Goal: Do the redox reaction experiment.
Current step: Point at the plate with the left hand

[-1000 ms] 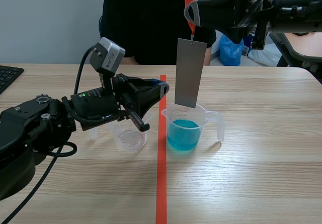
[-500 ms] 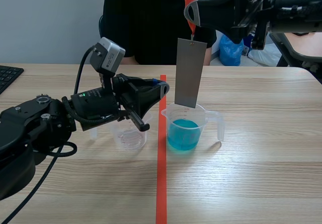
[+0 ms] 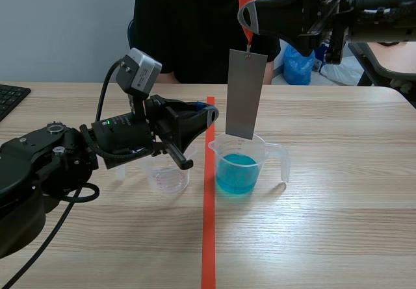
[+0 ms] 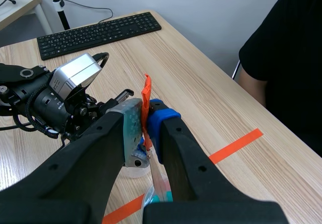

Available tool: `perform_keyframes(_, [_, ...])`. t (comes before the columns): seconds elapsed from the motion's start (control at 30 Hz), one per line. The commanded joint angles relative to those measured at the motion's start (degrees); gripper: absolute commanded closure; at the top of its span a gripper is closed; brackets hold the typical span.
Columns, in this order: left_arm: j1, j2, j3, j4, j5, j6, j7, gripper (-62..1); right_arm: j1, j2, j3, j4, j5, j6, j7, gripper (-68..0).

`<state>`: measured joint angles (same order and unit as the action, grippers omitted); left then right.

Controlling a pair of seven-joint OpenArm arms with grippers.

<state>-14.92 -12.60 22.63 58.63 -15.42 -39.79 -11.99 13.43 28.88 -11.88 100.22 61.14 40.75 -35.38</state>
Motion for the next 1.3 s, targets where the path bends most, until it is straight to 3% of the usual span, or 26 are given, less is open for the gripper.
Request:
perform_keyframes(0.0, [-0.66, -1.09, -0.04, 0.87, -0.66, -0.09, -0.57, -4.0, 0.87, 0.0, 0.17, 0.57, 1.05, -0.26, 1.05, -1.5])
perform_keyframes(0.17, [0.37, -7.78, -0.04, 0.92, -1.01, -0.09, -0.61, -4.0, 0.87, 0.0, 0.17, 0.57, 1.05, -0.26, 1.05, -1.5])
perform_keyframes(0.23, [1.81, -11.89, -0.37, 1.05, -2.71, -0.09, -1.4, -4.0, 0.87, 0.0, 0.17, 0.57, 1.05, -0.26, 1.03, -1.5])
perform_keyframes(0.33, [5.05, -18.93, -1.64, 1.14, -7.8, -0.09, -4.07, -4.0, 0.87, 0.0, 0.17, 0.57, 1.05, -0.26, 1.03, -1.5])
perform_keyframes(0.4, [8.17, -23.78, -3.48, 1.62, -9.81, -0.09, -6.08, -4.0, 0.87, 0.0, 0.17, 0.57, 1.05, -0.26, 1.03, -1.5])
perform_keyframes(0.57, [19.52, -33.53, -11.89, 1.99, -9.77, -0.09, -10.12, -4.0, 0.87, 0.0, 0.17, 0.57, 1.05, -0.26, 1.03, -1.5])
perform_keyframes(0.67, [28.57, -36.09, -18.75, 1.99, -8.76, 2.01, -12.7, -4.0, 0.87, 0.0, 0.17, 0.57, 1.05, -0.26, 1.03, -1.5])
perform_keyframes(0.8, [42.16, -35.04, -29.59, 1.99, -8.33, 5.99, -17.05, -4.0, 0.87, 0.0, 0.17, 0.57, 1.05, -0.26, 1.03, -1.5])
perform_keyframes(1.0, [59.1, -26.38, -43.93, 2.64, 2.27, 9.77, -28.98, -4.0, 0.87, 0.0, 0.17, 0.57, 1.05, -0.26, 1.01, -1.5])
perform_keyframes(1.27, [68.7, -13.35, -50.05, 4.94, 24.0, 20.35, -38.8, -4.0, 0.87, 0.0, 0.17, 0.57, 1.05, -0.26, 0.98, -1.5])
